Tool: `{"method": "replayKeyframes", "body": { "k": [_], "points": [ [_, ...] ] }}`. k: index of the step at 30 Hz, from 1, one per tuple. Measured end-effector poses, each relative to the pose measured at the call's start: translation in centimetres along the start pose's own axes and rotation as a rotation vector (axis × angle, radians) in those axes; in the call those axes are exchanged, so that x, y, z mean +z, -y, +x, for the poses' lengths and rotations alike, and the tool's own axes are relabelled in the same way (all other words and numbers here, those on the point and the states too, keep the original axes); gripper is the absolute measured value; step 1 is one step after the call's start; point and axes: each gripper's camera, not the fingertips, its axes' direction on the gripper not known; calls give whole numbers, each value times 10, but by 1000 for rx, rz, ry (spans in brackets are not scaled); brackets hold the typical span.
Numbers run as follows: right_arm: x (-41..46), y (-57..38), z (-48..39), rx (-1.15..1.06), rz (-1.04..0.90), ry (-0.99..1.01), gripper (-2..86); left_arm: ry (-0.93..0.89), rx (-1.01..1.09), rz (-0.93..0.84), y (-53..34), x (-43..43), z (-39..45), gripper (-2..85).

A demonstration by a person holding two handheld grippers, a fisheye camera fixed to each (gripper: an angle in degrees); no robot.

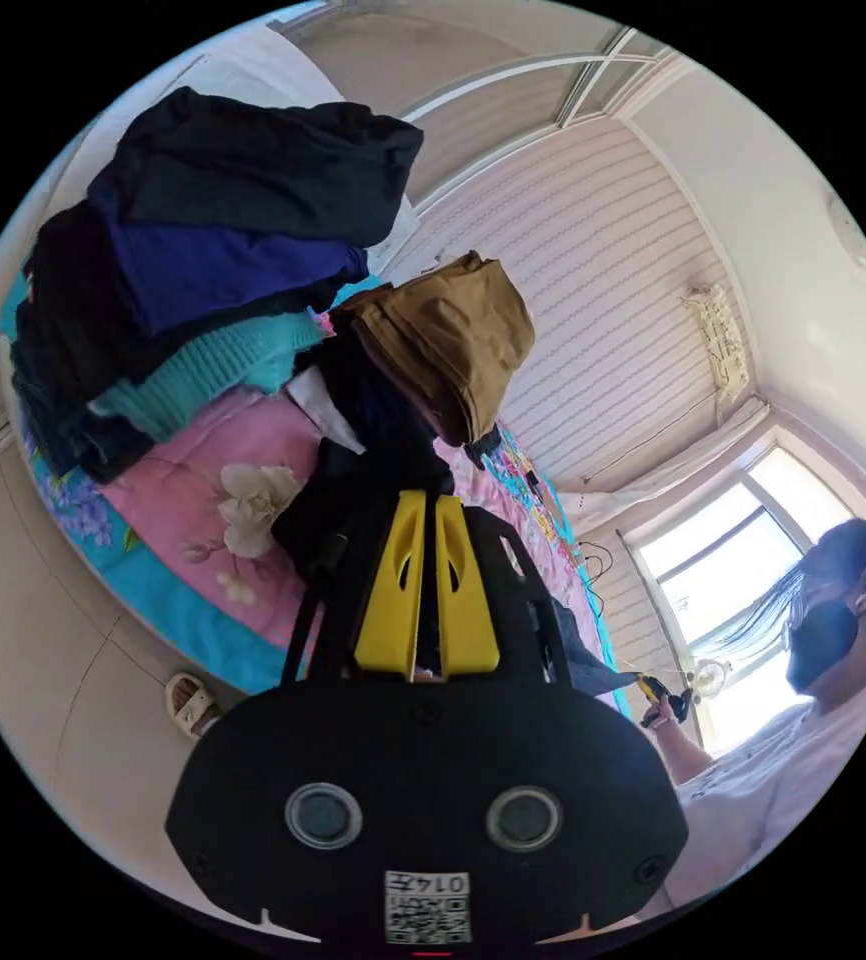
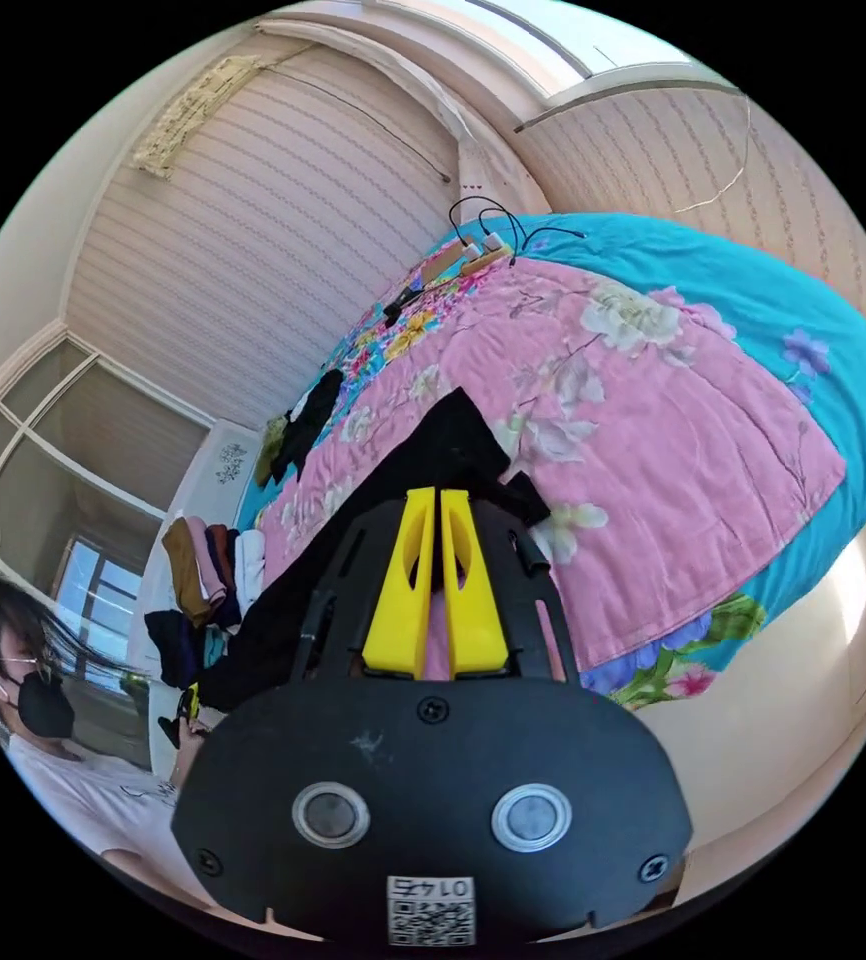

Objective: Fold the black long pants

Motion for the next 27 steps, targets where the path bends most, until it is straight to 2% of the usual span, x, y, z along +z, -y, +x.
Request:
{"method": "replayKeyframes", "body": {
  "k": [5,8,10,16,20,27],
  "points": [
    [53,76,-34,-57,-77,-48,9,46,54,-29,61,64,19,-3],
    [104,110,-38,23,-167,-116,25,137,1,-14,83,107,18,28],
    [125,115,-35,122,-144,-239,60,170,-38,-19,89,121,14,49],
    [99,73,-12,96,-96,-139,73,280,64,-3,69,89,21,54],
    [70,28,12,137,-52,-126,70,336,-25,-55,35,67,4,60],
    [72,-2,33,279,23,-12,112,214,-203,-155,-11,107,-11,100]
  ]
}}
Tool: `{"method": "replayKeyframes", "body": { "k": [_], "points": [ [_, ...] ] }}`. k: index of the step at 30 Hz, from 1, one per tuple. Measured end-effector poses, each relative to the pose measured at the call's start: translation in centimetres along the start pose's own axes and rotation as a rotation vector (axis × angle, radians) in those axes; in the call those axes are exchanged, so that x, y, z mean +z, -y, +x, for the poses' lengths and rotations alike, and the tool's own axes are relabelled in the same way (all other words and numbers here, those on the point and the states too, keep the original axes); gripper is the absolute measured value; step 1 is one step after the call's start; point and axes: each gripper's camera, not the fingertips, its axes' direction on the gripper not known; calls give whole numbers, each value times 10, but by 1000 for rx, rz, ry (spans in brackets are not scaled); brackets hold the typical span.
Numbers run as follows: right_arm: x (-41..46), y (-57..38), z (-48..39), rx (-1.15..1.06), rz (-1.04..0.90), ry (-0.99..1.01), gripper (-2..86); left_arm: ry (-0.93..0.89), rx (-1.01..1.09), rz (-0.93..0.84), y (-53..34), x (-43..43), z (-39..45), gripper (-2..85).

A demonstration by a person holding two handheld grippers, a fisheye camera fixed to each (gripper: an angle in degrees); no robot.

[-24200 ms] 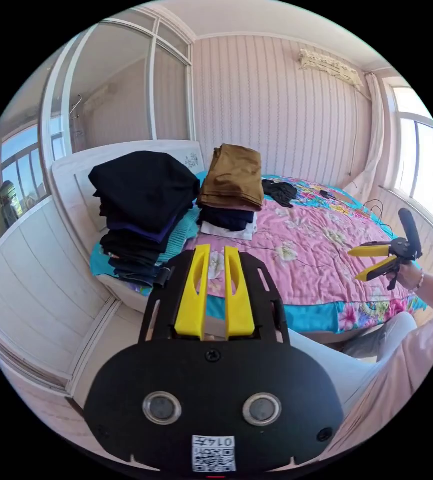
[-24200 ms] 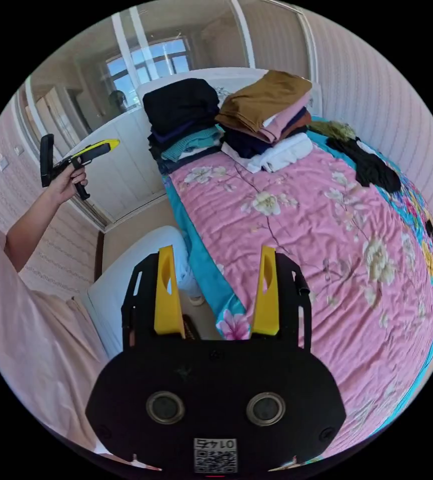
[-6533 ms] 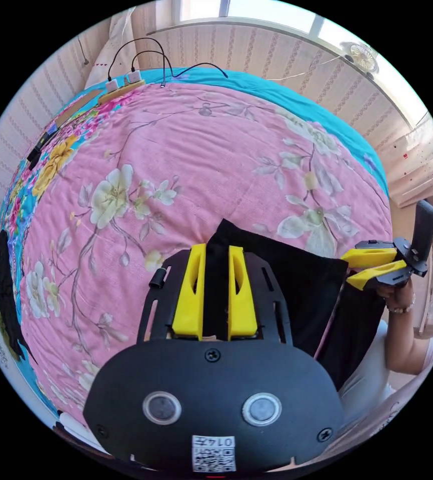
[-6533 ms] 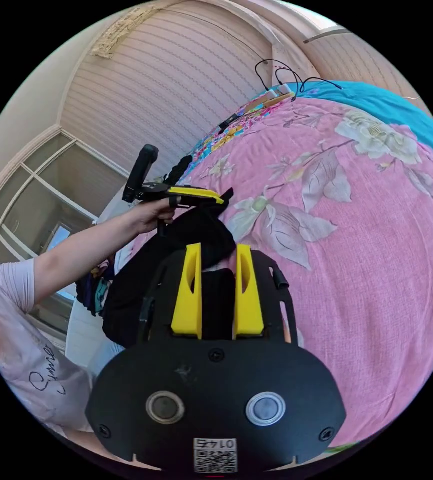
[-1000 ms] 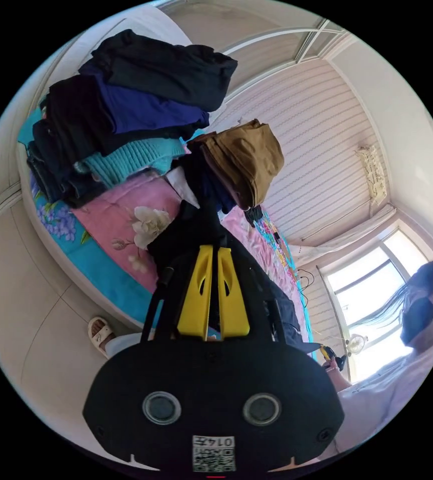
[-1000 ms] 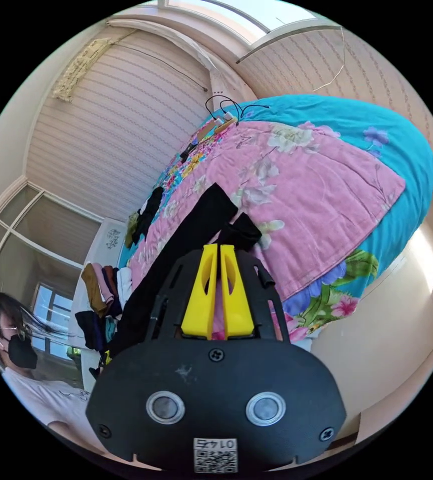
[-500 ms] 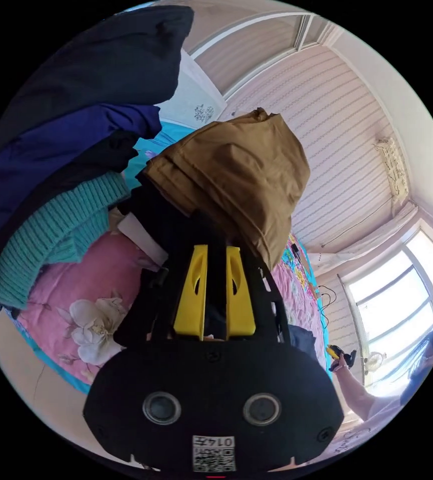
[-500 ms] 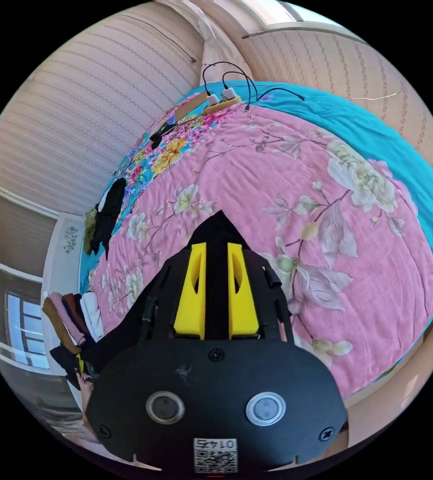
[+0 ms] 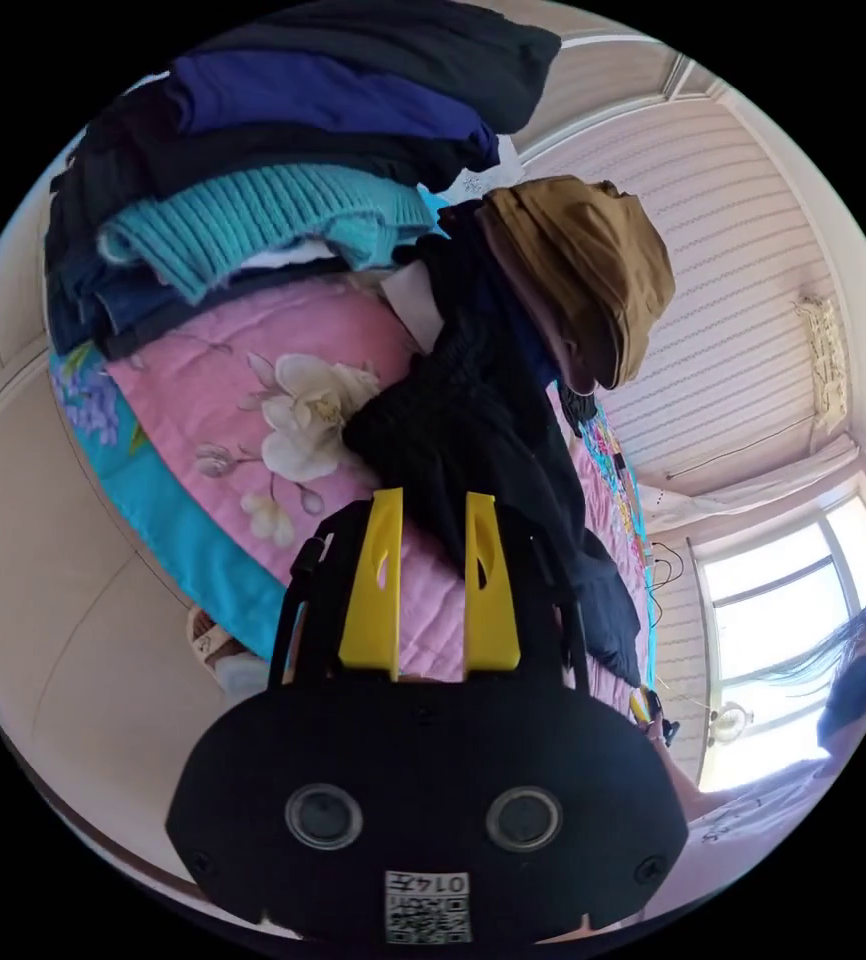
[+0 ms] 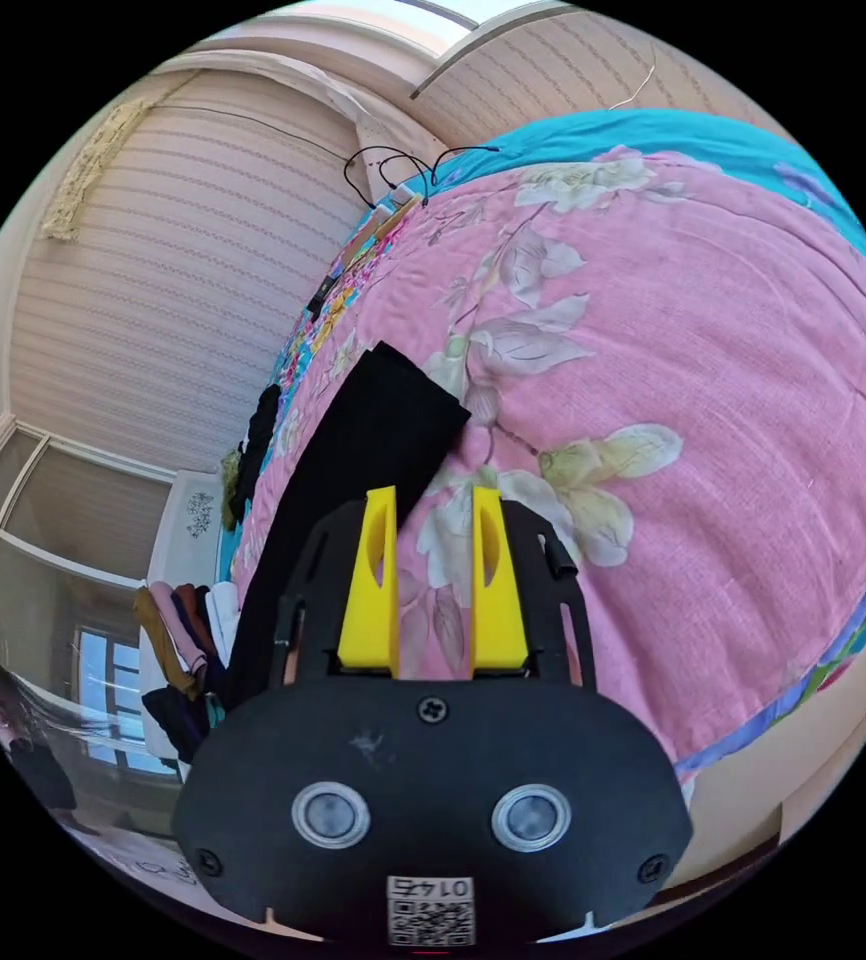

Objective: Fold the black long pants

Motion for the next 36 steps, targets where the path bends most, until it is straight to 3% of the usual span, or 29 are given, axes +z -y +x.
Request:
{"method": "replayKeyframes", "body": {
  "k": [6,10,15,22,30,36],
  "points": [
    [20,23,-7,110,28,85,61,-44,-69,-16,19,58,29,111],
    [7,36,-22,57,4,154,13,-67,-197,-122,49,87,34,16],
    [-41,42,-27,-37,-27,229,4,-49,14,-130,54,73,90,-8],
    [-92,13,1,-65,-150,135,6,-103,33,-144,22,42,120,-9],
    [-89,-33,29,-5,-268,-16,38,131,48,-236,-24,60,139,30],
    [-129,-27,7,-109,-82,-378,41,425,415,-239,-43,43,249,51]
  ]
}}
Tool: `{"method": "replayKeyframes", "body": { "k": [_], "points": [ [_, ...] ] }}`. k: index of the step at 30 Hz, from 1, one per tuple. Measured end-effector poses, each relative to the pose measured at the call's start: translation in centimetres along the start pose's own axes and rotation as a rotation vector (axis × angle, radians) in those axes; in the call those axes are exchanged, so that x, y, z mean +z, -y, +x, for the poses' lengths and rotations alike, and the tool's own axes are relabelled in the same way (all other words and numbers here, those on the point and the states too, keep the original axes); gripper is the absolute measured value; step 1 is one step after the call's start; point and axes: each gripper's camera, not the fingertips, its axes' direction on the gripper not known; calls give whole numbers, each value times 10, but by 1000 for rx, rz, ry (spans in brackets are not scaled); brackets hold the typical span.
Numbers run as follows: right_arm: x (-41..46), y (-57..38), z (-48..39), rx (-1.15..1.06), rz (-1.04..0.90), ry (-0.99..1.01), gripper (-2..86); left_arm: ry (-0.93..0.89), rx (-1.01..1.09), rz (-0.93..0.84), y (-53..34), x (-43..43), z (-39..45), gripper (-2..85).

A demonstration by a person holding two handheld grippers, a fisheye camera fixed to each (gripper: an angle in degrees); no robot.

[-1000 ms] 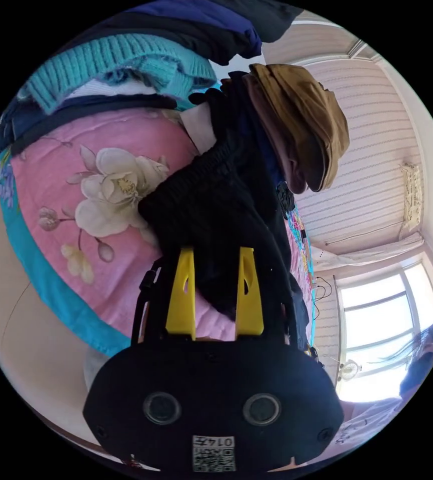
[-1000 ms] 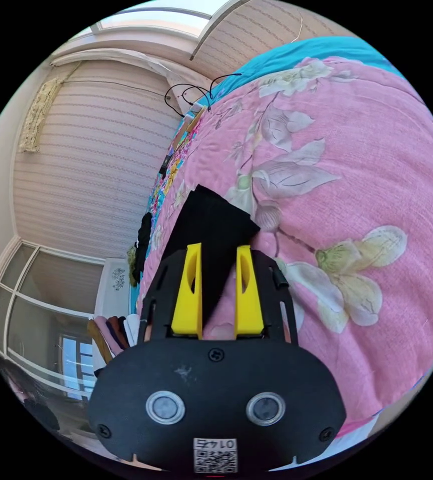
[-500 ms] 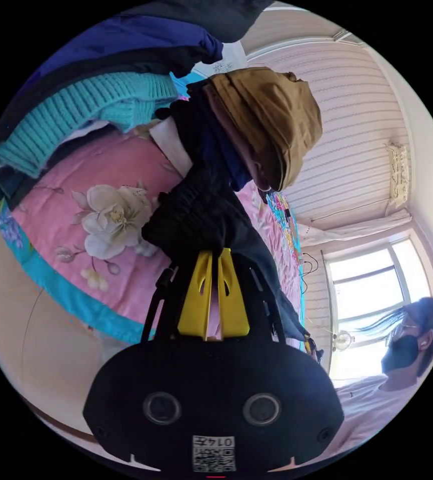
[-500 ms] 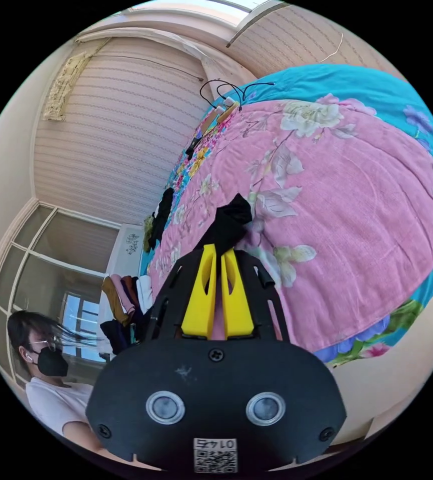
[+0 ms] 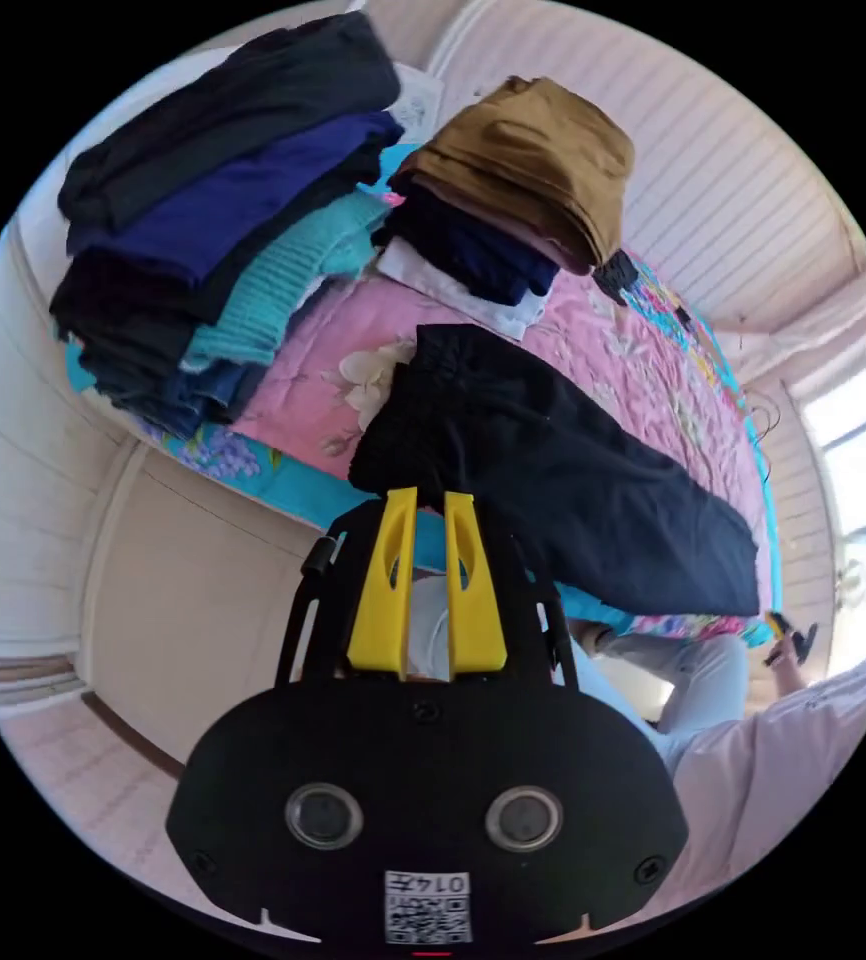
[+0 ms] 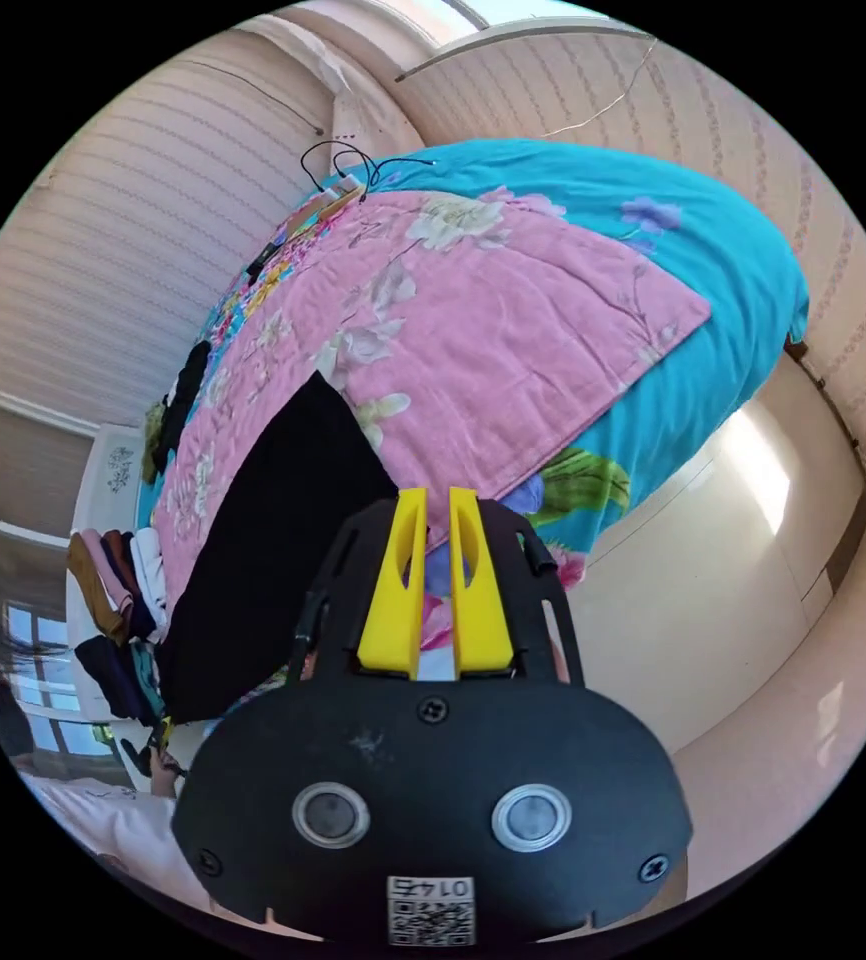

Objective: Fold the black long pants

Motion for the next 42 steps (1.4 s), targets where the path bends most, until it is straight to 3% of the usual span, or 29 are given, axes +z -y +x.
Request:
{"method": "replayKeyframes", "body": {
  "k": [2,4,8,12,14,17,20,23,26,29,31,35,42],
  "points": [
    [-7,6,-16,-79,39,-65,40,165,210,0,16,-18,64,50],
    [-4,17,-43,-194,64,-62,50,177,340,14,31,-22,115,49],
    [13,40,-81,-312,52,0,81,-74,675,35,68,-4,264,51],
    [23,49,-81,-198,151,176,90,-185,1024,28,84,36,423,56],
    [30,47,-81,-177,163,161,91,-322,1172,17,90,67,529,55],
    [41,44,-79,-183,85,207,93,-462,1282,-37,93,110,654,53],
    [36,46,-67,-227,-59,278,100,-507,1364,-86,89,149,769,56],
    [19,54,-48,-259,-186,210,98,-504,1420,-167,75,185,866,66],
    [12,46,-25,-252,-218,146,92,-415,1481,-180,52,210,938,71],
    [8,44,6,-209,-185,282,89,-256,1523,-241,33,244,982,50],
    [4,44,24,-195,-193,395,91,-275,1539,-246,30,246,995,18],
    [-7,40,34,-232,-224,369,86,-325,1484,-174,43,222,1017,-7],
    [-15,45,41,-283,-274,372,77,-235,1467,-145,56,223,1052,-10]
  ]
}}
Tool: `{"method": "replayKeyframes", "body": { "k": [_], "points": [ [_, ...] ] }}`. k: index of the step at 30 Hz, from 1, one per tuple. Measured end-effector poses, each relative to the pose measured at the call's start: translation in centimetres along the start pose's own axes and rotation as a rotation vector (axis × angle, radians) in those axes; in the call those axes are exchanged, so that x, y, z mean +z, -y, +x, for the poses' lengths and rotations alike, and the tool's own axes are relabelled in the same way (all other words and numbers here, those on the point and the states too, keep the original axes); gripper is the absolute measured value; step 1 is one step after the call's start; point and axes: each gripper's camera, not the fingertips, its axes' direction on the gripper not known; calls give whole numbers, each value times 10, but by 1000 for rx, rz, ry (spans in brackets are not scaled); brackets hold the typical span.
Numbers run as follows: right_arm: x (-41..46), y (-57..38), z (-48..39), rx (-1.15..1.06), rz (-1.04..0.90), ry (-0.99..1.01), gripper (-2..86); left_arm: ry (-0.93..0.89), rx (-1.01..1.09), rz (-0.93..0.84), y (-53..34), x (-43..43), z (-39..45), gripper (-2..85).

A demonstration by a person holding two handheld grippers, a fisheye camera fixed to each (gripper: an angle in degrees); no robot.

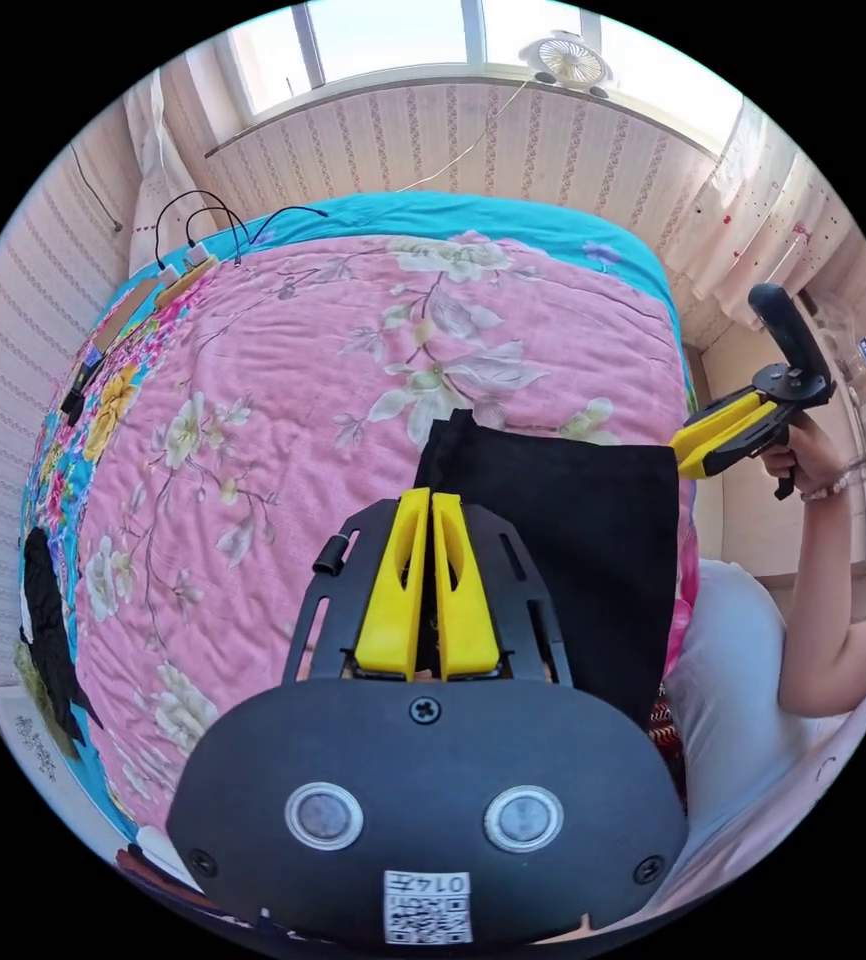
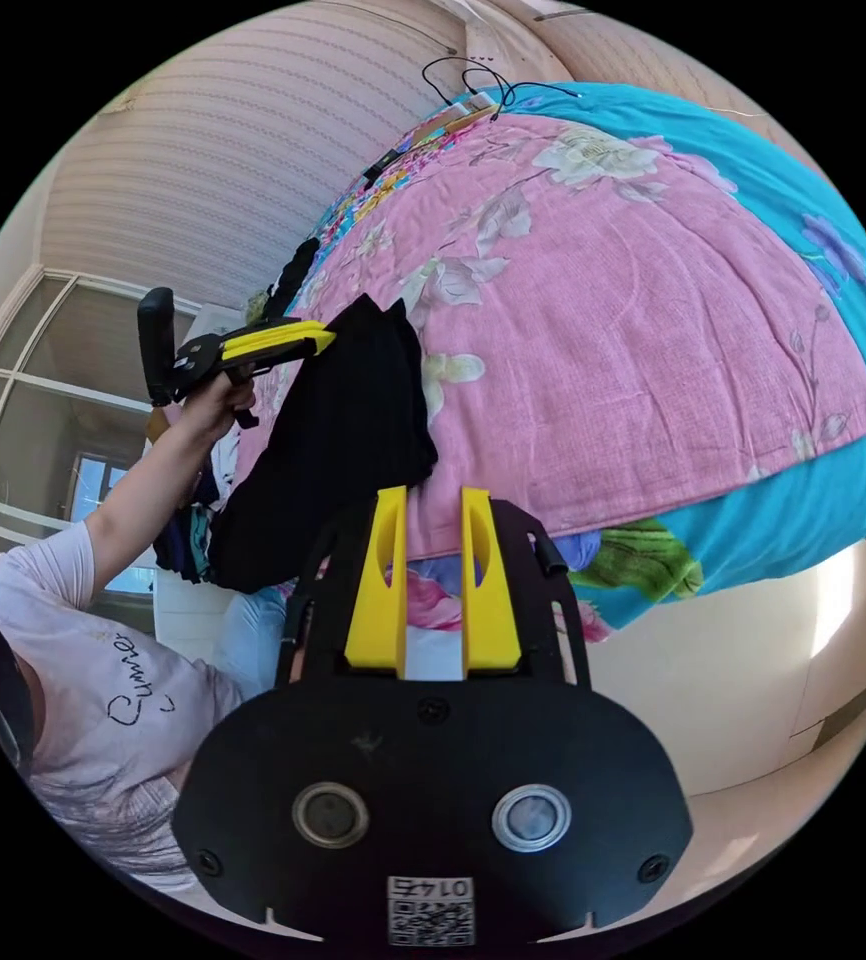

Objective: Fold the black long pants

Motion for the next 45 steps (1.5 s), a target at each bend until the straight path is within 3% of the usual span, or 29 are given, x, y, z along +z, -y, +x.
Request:
{"method": "replayKeyframes", "body": {
  "k": [12,15,20,24,28,35,39,45],
  "points": [
    [-33,6,12,-51,63,93,10,-26,5,57,54,-19,-1,-10],
    [-44,3,16,-51,85,109,22,13,16,38,71,-14,-4,-9],
    [-42,15,23,-31,61,145,112,8,-74,-30,84,24,-23,-5],
    [-37,30,23,-50,19,149,108,-127,-139,-51,91,41,-36,35],
    [-26,43,22,-68,-71,121,39,-110,-92,7,101,29,-36,62],
    [-43,35,35,-80,-39,135,19,-92,-33,-129,124,75,-24,81],
    [-55,29,44,-77,-27,165,25,-82,97,-51,135,62,-4,6],
    [-68,26,57,-42,61,205,107,-110,125,-16,146,57,3,50]
  ]
}}
